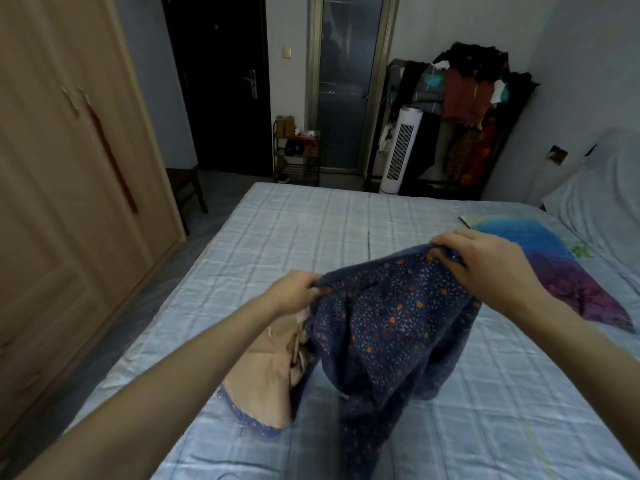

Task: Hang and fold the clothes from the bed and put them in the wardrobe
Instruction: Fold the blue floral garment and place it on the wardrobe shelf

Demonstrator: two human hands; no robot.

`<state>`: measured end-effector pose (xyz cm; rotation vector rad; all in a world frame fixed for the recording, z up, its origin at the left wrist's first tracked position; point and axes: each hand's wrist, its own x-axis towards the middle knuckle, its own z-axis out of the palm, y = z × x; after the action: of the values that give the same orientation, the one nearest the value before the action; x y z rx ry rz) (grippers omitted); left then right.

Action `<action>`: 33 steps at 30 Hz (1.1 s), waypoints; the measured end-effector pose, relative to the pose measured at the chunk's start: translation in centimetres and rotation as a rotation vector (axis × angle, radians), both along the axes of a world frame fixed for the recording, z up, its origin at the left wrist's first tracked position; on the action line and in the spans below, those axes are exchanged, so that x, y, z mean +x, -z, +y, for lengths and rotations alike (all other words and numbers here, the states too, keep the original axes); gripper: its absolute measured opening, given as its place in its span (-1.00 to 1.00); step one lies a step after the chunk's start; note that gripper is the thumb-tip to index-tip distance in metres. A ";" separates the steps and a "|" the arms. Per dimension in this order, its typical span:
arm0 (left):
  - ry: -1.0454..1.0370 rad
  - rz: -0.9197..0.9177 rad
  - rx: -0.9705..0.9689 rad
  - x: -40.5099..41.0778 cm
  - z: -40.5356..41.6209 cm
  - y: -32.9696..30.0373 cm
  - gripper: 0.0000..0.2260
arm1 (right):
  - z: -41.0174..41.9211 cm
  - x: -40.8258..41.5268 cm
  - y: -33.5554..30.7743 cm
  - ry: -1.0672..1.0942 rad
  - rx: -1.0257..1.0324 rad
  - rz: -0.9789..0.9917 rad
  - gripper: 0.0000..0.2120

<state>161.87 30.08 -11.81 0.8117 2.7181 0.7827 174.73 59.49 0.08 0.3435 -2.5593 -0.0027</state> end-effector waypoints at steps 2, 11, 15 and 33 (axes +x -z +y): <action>-0.039 -0.173 0.167 -0.3 0.0 -1.3 -0.77 | -0.1 -0.3 -0.3 0.009 -0.009 0.005 -0.86; 0.224 -0.369 0.211 1.6 -2.0 -9.9 -0.74 | 2.4 -0.2 0.3 0.136 -0.189 -0.011 -0.88; 0.350 -0.265 -0.215 2.4 -1.7 -5.1 -0.68 | 1.9 0.4 1.0 0.123 -0.130 -0.031 -0.88; -0.388 -0.519 0.485 2.2 -3.5 1.6 -0.64 | 1.5 0.4 2.0 0.154 -0.223 -0.071 -0.86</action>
<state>164.11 26.55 -13.42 0.0982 2.2517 1.5251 175.13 61.01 -1.89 0.0623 -2.6172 0.2394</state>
